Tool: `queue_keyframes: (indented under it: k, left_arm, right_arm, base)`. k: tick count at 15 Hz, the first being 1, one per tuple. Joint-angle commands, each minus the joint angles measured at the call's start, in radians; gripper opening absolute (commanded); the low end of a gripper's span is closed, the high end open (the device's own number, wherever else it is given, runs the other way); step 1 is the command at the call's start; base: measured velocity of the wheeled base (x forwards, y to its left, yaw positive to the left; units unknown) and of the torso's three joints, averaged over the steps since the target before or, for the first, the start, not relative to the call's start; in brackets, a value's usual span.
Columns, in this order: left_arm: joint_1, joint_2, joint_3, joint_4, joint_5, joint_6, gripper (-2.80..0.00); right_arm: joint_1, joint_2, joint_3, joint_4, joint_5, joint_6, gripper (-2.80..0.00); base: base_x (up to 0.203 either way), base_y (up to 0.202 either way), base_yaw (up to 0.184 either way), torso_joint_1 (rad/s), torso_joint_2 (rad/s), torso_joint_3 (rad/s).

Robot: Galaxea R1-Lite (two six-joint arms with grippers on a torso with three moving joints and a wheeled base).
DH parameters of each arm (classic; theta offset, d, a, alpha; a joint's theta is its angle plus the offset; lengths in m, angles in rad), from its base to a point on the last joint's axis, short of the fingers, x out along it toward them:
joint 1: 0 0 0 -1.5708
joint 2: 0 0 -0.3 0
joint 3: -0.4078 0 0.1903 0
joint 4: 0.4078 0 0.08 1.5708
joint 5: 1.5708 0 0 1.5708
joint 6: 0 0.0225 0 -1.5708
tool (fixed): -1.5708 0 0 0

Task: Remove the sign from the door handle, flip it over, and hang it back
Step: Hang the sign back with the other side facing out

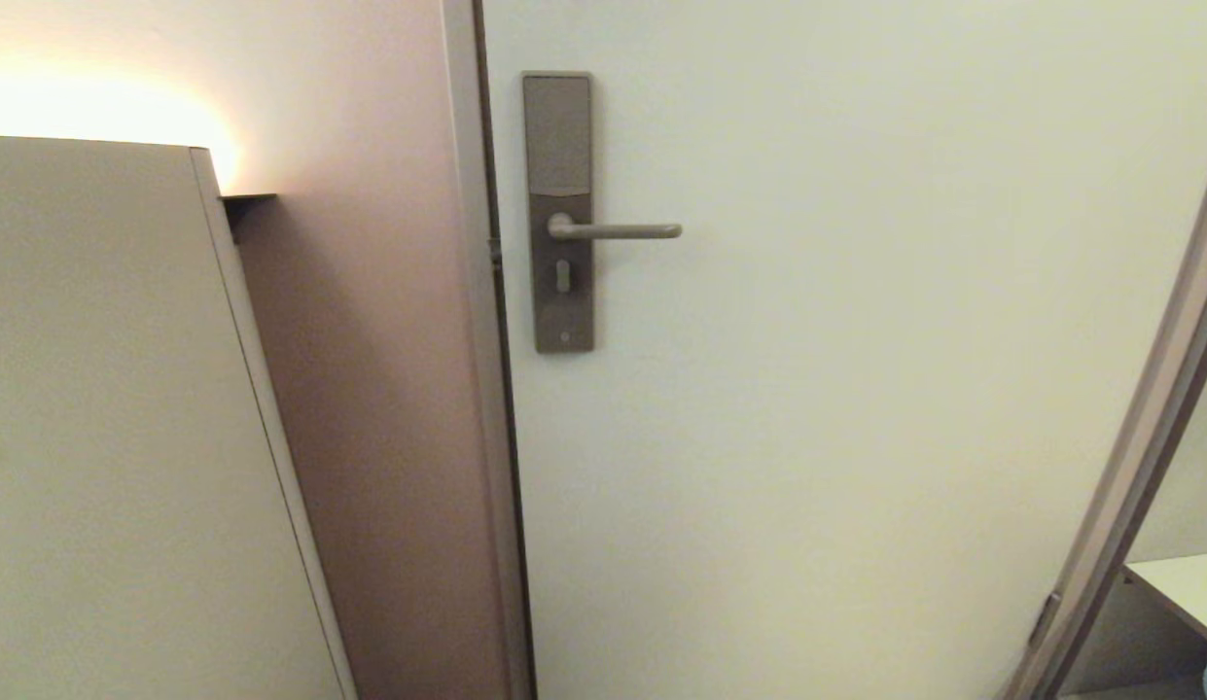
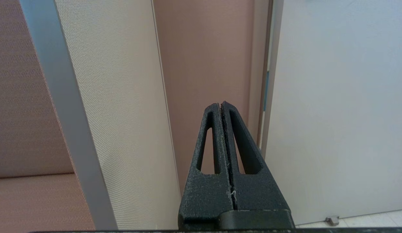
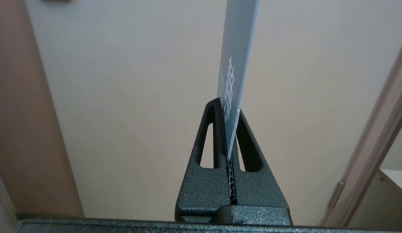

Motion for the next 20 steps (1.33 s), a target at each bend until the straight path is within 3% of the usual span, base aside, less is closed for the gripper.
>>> queue_keyframes:
  k: [1,5,9,16,20]
  left_arm:
    - [0.0,0.0,0.0,0.0,0.0,0.0,-2.8]
    - [-0.001,0.0,0.0,0.0,0.0,0.0,-2.8]
    - [0.0,0.0,0.0,0.0,0.0,0.0,-2.8]
    - [0.0,0.0,0.0,0.0,0.0,0.0,-2.8]
    - [0.0,0.0,-0.001,0.0,0.0,0.0,-2.8]
  right_arm:
    - [0.0,0.0,-0.044,0.044,0.015,0.001,-2.8]
    - [0.0,0.03,-0.164,0.16,0.059,0.002,-2.8]
    - [0.007,0.222,-0.251,0.142,0.059,0.003,-2.8]
    - [0.022,0.782,-0.396,-0.142,0.061,0.003,-2.8]
    - [0.03,1.088,-0.56,-0.288,0.062,0.003,-2.8]
  base:
    - [0.0,0.0,0.0,0.0,0.0,0.0]
    - [0.0,0.0,0.0,0.0,0.0,0.0]
    - [0.0,0.0,0.0,0.0,0.0,0.0]
    - [0.0,0.0,0.0,0.0,0.0,0.0]
    - [0.0,0.0,0.0,0.0,0.0,0.0]
